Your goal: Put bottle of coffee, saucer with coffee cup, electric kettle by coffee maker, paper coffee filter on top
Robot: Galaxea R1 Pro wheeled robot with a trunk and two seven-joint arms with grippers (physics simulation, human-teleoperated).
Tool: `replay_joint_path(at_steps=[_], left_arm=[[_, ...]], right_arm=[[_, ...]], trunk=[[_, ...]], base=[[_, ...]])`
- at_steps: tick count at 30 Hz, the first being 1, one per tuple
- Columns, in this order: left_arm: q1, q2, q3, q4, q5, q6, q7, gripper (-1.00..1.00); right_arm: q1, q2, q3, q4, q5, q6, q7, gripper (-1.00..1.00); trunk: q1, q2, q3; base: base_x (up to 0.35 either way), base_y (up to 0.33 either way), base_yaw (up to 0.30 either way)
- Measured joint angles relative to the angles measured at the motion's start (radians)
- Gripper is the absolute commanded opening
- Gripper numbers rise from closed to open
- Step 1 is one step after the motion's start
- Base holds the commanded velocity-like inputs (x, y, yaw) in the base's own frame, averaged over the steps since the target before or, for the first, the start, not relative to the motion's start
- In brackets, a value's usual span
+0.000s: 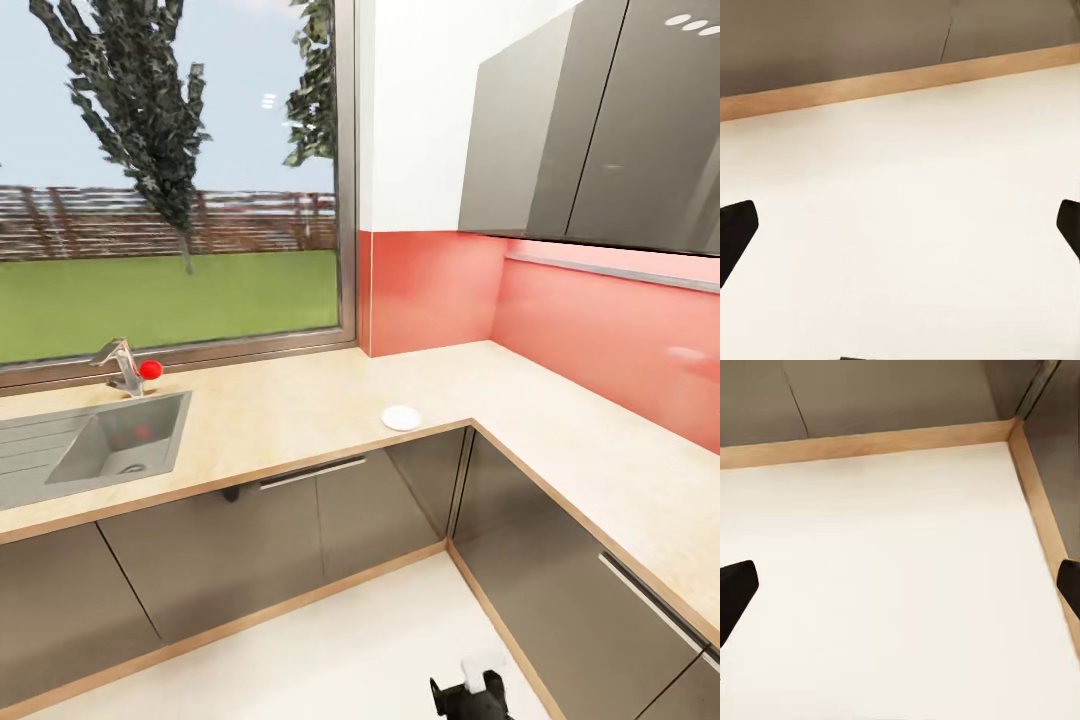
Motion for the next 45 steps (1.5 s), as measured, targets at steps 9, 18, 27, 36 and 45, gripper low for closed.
replay_joint_path(at_steps=[9,18,27,36,45], left_arm=[[-0.163,-0.020,0.000,-0.283,0.005,0.105,-0.160,1.00],[-0.463,-0.015,0.002,-0.517,0.173,0.612,-0.184,1.00],[-0.846,0.082,0.090,-0.457,0.372,1.266,-0.175,1.00],[-0.855,0.093,0.079,-0.394,0.384,1.333,-0.176,1.00],[-0.854,0.087,0.078,-0.396,0.385,1.333,-0.180,1.00]], right_arm=[[0.000,0.025,-0.001,-0.310,-0.003,-0.004,0.000,1.00],[-0.092,0.028,-0.004,-0.577,-0.084,0.108,-0.002,1.00],[-0.497,0.018,-0.054,-0.606,-0.248,0.810,-0.002,1.00],[-0.554,0.017,-0.154,-0.605,-0.295,1.038,0.046,1.00],[-0.555,0.017,-0.152,-0.602,-0.302,1.052,0.059,1.00]], trunk=[[0.000,0.000,0.000],[0.000,0.000,0.000],[0.000,0.000,0.000],[0.000,0.000,0.000],[-0.001,0.000,0.000]], base=[[0.000,0.000,0.000],[0.000,0.000,0.000],[0.000,0.000,0.000],[0.006,0.000,0.000],[0.267,-0.053,0.000]])
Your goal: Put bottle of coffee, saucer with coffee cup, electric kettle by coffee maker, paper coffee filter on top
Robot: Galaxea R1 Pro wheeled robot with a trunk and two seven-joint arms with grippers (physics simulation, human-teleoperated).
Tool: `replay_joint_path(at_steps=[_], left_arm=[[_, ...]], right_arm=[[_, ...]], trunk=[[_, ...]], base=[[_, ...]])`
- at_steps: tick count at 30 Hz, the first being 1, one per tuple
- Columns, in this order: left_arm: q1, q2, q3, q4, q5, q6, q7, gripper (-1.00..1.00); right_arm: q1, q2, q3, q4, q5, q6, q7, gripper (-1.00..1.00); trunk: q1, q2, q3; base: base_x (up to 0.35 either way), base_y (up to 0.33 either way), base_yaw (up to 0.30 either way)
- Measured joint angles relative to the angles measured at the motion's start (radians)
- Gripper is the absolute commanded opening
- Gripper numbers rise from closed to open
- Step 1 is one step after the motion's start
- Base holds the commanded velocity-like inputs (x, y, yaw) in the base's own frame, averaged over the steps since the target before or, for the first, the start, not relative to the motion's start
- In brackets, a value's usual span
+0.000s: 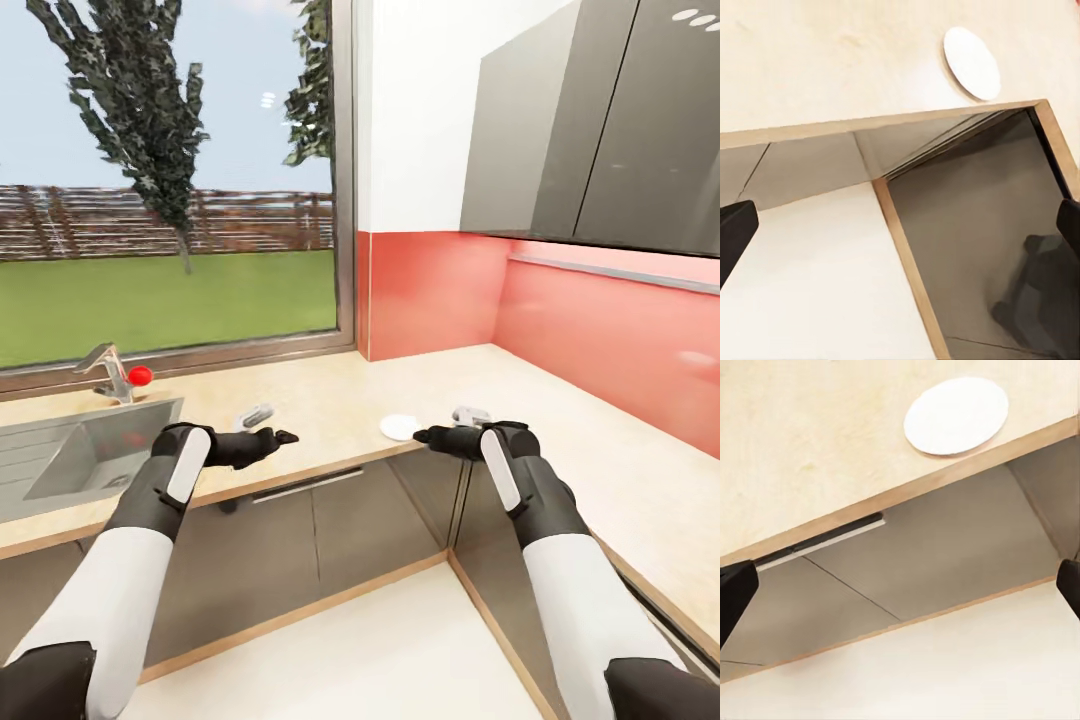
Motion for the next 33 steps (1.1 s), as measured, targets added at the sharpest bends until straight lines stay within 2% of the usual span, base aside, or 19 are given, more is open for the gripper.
replay_joint_path(at_steps=[22,29,33], left_arm=[[0.001,-0.004,-0.006,0.001,0.004,0.001,-0.001,1.00],[0.001,-0.003,-0.006,0.001,0.006,0.001,-0.001,1.00],[0.001,-0.002,-0.006,0.002,0.007,0.001,-0.001,1.00]], right_arm=[[0.007,0.006,0.003,0.030,0.000,0.001,0.002,1.00],[0.008,0.009,0.042,0.042,0.003,0.001,0.007,1.00],[0.008,0.009,0.049,0.055,0.003,0.001,0.007,1.00]], trunk=[[0.000,0.000,0.000],[0.000,0.000,0.000],[0.000,0.000,0.000]], base=[[0.299,-0.149,0.000],[0.337,0.033,0.000],[0.336,0.095,0.000]])
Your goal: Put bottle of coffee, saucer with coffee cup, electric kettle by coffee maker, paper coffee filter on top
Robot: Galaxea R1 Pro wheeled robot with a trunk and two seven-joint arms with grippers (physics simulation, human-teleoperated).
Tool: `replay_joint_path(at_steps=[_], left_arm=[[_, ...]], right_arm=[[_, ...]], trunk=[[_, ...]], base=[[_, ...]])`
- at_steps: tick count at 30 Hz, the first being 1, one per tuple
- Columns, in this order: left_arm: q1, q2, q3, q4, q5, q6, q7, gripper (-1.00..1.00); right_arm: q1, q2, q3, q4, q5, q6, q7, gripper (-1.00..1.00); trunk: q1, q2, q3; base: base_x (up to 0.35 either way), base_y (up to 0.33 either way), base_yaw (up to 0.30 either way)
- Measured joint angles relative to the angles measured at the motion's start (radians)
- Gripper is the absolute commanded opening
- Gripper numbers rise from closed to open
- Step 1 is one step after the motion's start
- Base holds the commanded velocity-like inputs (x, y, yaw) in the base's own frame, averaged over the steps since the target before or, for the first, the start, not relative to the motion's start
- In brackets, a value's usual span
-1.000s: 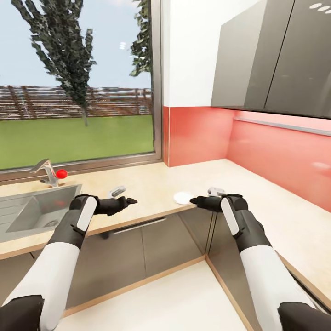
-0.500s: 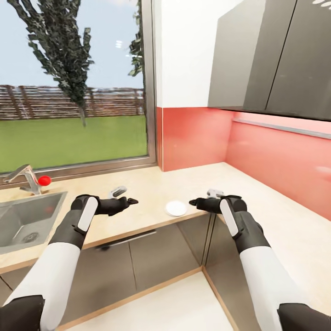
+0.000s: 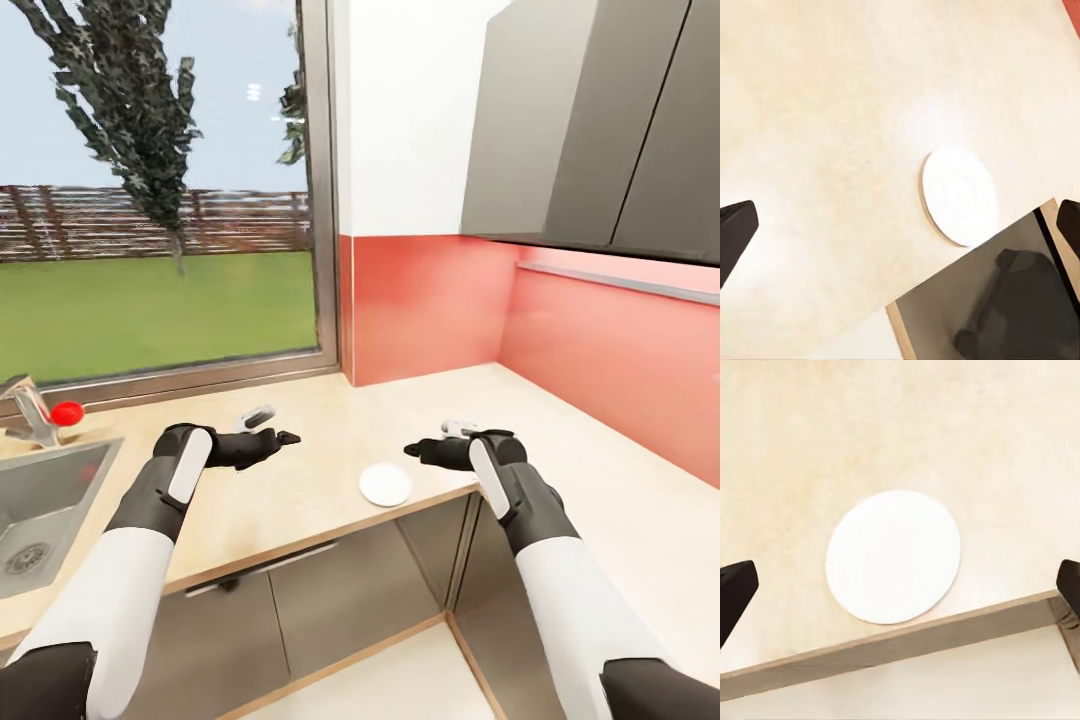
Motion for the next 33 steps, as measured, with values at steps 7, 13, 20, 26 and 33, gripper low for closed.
replay_joint_path(at_steps=[7,13,20,26,33], left_arm=[[0.002,0.000,-0.001,0.009,0.023,-0.001,-0.001,1.00],[0.024,-0.001,-0.002,0.011,0.028,-0.004,-0.001,1.00],[0.036,-0.005,-0.003,0.014,0.030,-0.006,-0.001,1.00],[0.048,-0.005,-0.003,0.013,0.030,-0.007,-0.001,1.00],[0.051,-0.004,-0.003,0.013,0.033,-0.006,-0.001,1.00]], right_arm=[[0.000,-0.001,0.002,0.022,0.000,0.000,0.000,1.00],[0.000,-0.001,0.003,0.090,0.001,0.000,0.001,1.00],[0.001,-0.001,0.001,0.156,0.001,0.000,0.016,1.00],[0.001,-0.002,0.001,0.171,0.011,0.000,0.144,1.00],[0.001,-0.003,0.001,0.184,0.020,0.000,0.157,1.00]], trunk=[[0.000,0.000,0.000],[0.001,0.000,0.000],[0.000,0.000,0.000],[0.001,0.000,0.000],[0.001,0.000,0.000]], base=[[0.265,0.074,0.000],[0.041,0.008,0.000],[0.133,-0.014,0.000],[0.020,-0.003,0.000],[0.001,0.000,-0.013]])
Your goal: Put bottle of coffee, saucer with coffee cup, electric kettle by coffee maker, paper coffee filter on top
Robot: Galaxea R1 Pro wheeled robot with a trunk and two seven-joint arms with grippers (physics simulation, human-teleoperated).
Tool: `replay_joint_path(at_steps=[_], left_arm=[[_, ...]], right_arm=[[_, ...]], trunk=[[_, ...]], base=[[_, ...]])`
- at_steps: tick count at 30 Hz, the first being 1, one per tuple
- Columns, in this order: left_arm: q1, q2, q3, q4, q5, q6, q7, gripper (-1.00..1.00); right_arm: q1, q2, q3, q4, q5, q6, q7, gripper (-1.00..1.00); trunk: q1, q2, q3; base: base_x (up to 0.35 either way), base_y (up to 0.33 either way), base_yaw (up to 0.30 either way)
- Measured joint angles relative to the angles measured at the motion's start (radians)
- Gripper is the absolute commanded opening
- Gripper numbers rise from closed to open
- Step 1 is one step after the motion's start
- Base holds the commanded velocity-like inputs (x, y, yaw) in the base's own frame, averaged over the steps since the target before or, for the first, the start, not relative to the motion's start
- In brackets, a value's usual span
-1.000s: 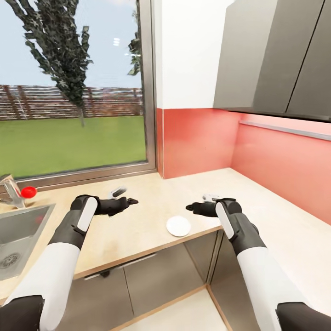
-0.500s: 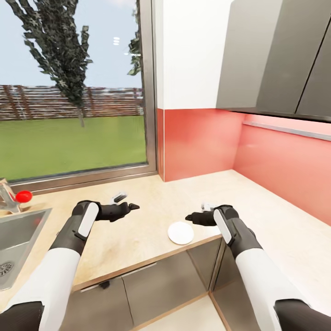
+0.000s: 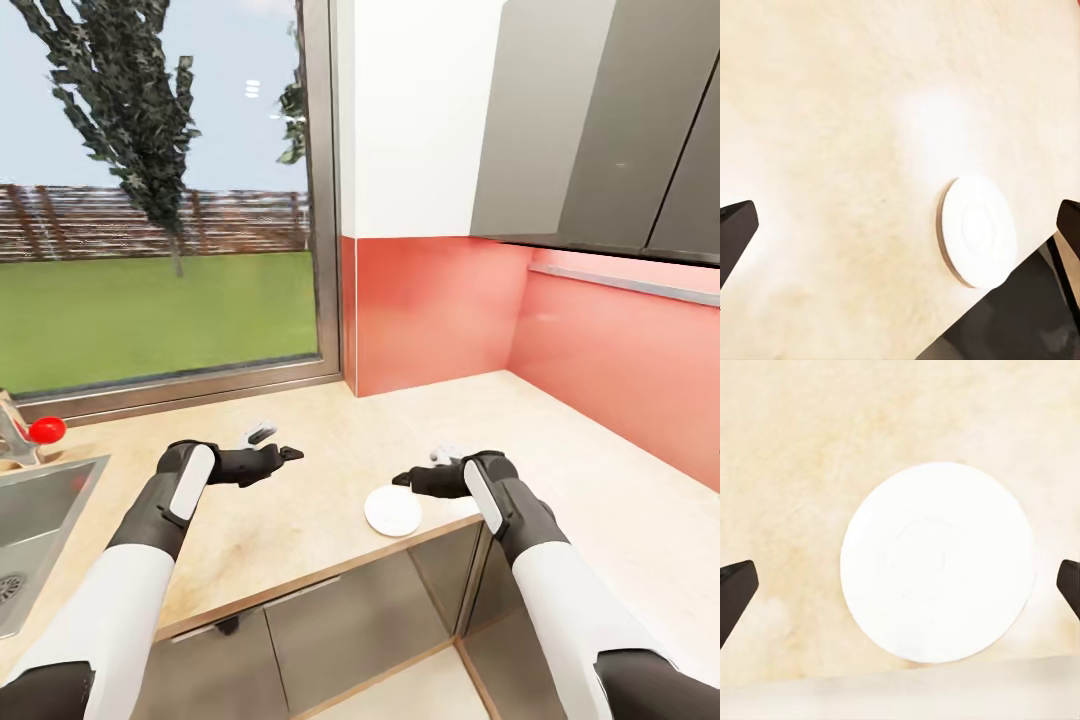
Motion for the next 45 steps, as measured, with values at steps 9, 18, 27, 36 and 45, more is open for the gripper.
replay_joint_path(at_steps=[9,18,27,36,45], left_arm=[[0.001,0.000,0.000,0.000,0.022,0.000,-0.002,1.00],[0.002,-0.001,0.000,0.000,0.023,0.000,-0.002,1.00],[0.002,-0.001,0.000,0.000,0.022,-0.001,-0.001,1.00],[0.002,-0.001,0.000,0.000,0.023,-0.002,-0.002,1.00],[0.013,-0.001,0.000,-0.001,0.023,-0.002,-0.002,1.00]], right_arm=[[0.000,-0.003,0.000,0.001,0.001,0.000,0.000,1.00],[0.000,-0.004,-0.001,0.004,0.001,0.001,0.000,1.00],[0.000,-0.005,0.000,0.004,0.001,0.001,0.000,1.00],[0.000,-0.004,-0.001,0.004,0.001,0.000,0.000,1.00],[0.000,-0.003,0.000,0.004,0.001,0.000,0.000,1.00]], trunk=[[0.000,0.000,0.000],[0.000,0.000,0.000],[0.000,0.000,0.000],[0.000,0.000,0.000],[0.000,0.000,0.000]], base=[[0.033,-0.002,0.017],[0.086,-0.070,0.266],[0.106,-0.110,0.263],[0.057,-0.055,0.048],[0.035,-0.036,0.001]])
